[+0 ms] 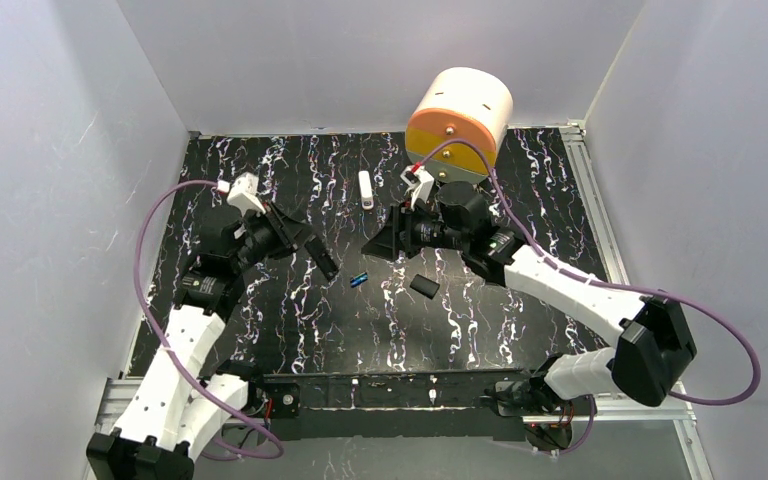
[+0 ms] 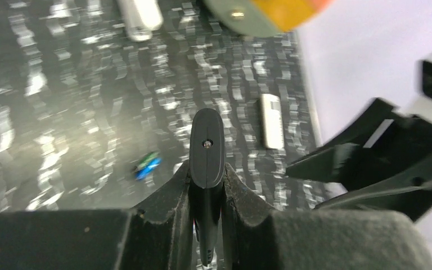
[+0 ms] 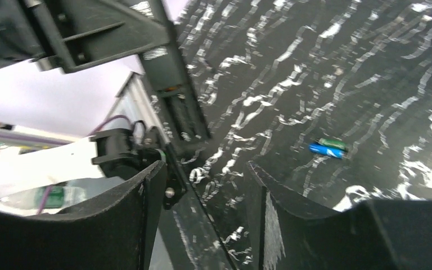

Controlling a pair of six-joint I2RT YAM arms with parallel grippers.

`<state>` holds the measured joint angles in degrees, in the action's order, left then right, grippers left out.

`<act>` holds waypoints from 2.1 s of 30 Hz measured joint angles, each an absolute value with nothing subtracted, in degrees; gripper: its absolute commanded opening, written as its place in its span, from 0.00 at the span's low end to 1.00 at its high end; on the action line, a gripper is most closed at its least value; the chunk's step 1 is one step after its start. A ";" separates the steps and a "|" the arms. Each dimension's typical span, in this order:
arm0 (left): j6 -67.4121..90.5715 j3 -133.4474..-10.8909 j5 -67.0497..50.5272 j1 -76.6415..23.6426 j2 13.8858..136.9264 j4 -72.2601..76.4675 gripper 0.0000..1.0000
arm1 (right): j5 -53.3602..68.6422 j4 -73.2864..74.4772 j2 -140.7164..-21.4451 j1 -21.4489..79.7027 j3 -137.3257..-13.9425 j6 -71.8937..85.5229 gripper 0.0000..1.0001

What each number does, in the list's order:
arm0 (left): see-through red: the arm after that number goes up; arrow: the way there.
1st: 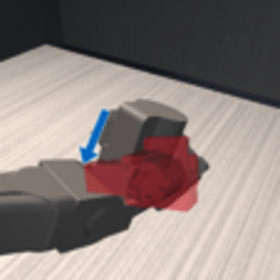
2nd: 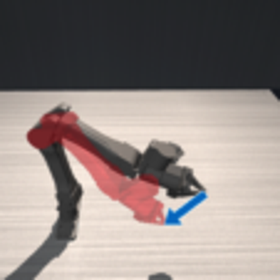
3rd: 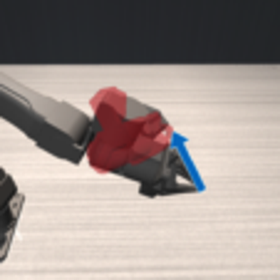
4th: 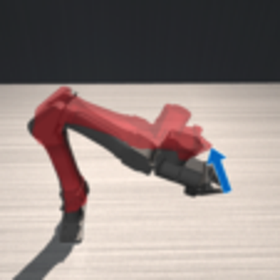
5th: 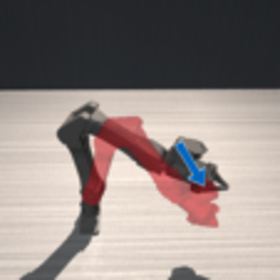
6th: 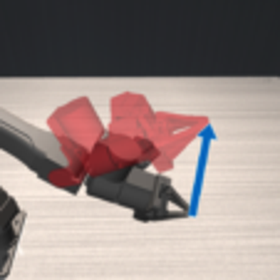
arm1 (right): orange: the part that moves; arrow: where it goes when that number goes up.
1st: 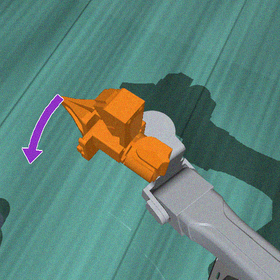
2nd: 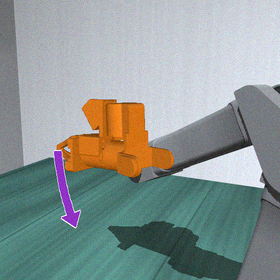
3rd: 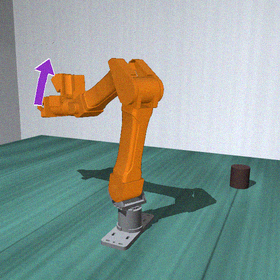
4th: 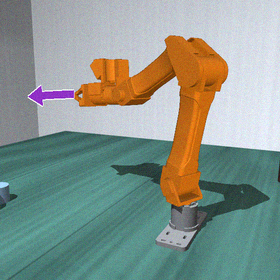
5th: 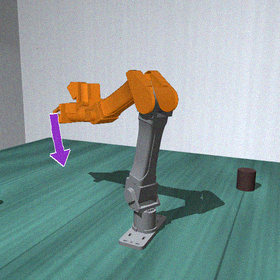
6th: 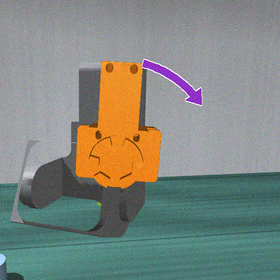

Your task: Load the batteries into the remote control

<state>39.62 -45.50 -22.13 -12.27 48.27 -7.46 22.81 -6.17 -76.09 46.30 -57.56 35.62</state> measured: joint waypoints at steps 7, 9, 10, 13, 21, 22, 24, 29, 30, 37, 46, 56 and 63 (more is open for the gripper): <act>30.33 -45.76 -8.73 -12.25 42.33 -22.98 0.00 | 13.78 5.06 -84.27 48.10 -62.54 23.18 0.57; 29.15 -45.84 -6.70 -12.25 41.50 -24.80 0.00 | 12.34 7.97 -87.72 49.28 -64.29 17.28 0.58; 28.91 -45.98 -5.85 -12.25 41.43 -25.54 0.00 | 11.97 9.56 -89.58 49.82 -65.56 14.09 0.58; 28.71 -47.18 -1.93 -12.27 42.15 -28.60 0.00 | 11.33 14.09 -95.02 51.24 -70.32 5.08 0.58; 28.93 -51.51 4.32 -12.25 46.98 -33.85 0.00 | 10.39 24.67 -109.43 56.18 -84.51 -16.88 0.57; 28.97 -51.51 4.58 -12.25 47.18 -34.28 0.00 | 10.17 26.09 -111.11 56.77 -85.93 -18.85 0.56; 28.99 -51.51 5.06 -12.21 47.37 -34.96 0.00 | 9.80 28.05 -113.49 57.76 -87.50 -21.91 0.55; 28.99 -51.51 5.43 -12.10 47.40 -35.07 0.00 | 9.76 31.48 -115.66 58.65 -87.83 -27.59 0.47; 28.99 -51.51 5.48 -12.10 47.40 -35.11 0.00 | 9.74 31.75 -115.66 58.61 -87.85 -28.38 0.46; 28.95 -51.51 6.37 -11.64 47.35 -35.62 0.00 | 9.26 31.99 -116.71 58.50 -87.85 -30.52 0.49; 29.17 -52.38 11.68 -11.11 46.28 -38.48 0.00 | 8.45 31.31 -119.00 58.50 -88.01 -31.53 0.51; 29.19 -52.40 13.17 -10.92 45.95 -39.33 0.00 | 8.32 31.40 -119.37 58.50 -89.43 -31.77 0.48; 29.23 -52.40 14.11 -10.81 46.09 -39.51 0.00 | 9.39 29.54 -118.96 58.50 -89.52 -31.75 0.52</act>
